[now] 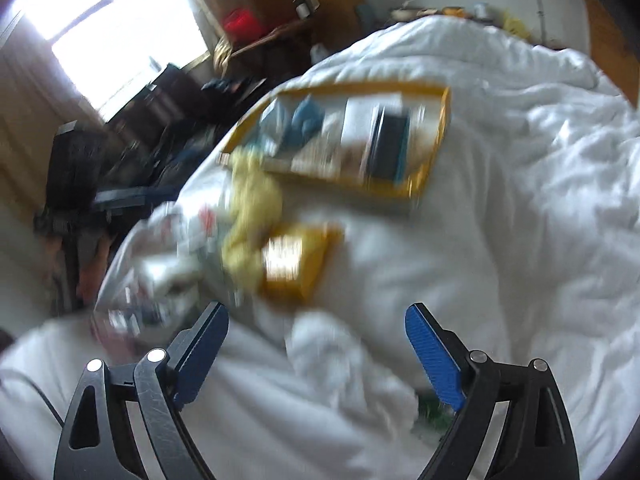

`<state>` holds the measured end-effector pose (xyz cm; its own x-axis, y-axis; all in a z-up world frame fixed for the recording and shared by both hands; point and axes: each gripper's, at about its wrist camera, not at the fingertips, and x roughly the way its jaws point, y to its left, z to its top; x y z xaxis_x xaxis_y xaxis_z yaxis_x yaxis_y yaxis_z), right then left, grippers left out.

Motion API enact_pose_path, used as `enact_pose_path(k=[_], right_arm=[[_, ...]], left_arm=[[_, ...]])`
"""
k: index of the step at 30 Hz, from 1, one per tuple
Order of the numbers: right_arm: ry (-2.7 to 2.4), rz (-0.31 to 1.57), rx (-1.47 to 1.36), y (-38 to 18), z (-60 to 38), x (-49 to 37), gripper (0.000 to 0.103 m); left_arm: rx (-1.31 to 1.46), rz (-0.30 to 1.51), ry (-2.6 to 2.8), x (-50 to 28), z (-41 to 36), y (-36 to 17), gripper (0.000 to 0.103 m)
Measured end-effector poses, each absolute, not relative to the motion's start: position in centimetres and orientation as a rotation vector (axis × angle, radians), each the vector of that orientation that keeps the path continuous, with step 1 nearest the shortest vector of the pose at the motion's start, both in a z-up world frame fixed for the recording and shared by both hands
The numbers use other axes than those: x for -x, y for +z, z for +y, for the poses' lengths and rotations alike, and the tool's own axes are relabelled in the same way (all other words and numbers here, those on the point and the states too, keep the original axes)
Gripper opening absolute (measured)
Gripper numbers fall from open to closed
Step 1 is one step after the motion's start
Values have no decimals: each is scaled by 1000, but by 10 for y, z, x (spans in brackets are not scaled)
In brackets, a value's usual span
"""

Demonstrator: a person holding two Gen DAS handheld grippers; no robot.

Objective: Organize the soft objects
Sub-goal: 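Drop the wet-wipe pack and dark sponge into the box with both tools, then grasp the white glove packet with the left tool while the right tool grasps the white towel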

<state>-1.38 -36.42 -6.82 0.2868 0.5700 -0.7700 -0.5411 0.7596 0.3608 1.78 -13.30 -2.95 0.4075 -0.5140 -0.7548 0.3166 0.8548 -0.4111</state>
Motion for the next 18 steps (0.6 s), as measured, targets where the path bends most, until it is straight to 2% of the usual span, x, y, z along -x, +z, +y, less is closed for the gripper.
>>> enact_pose_path(k=[3,16,18], right_arm=[[782,1119,22,-90,-363,17,93],[792,1162,152,-114,-348,13,92],[788,1169,154,-116,-346,11,82]], left_arm=[[234,1049,-539,-21,-130,-34,91],[212,1056,-457,-21,-119,-38,92],[208,1069,-447,-24,-123,-39,92]])
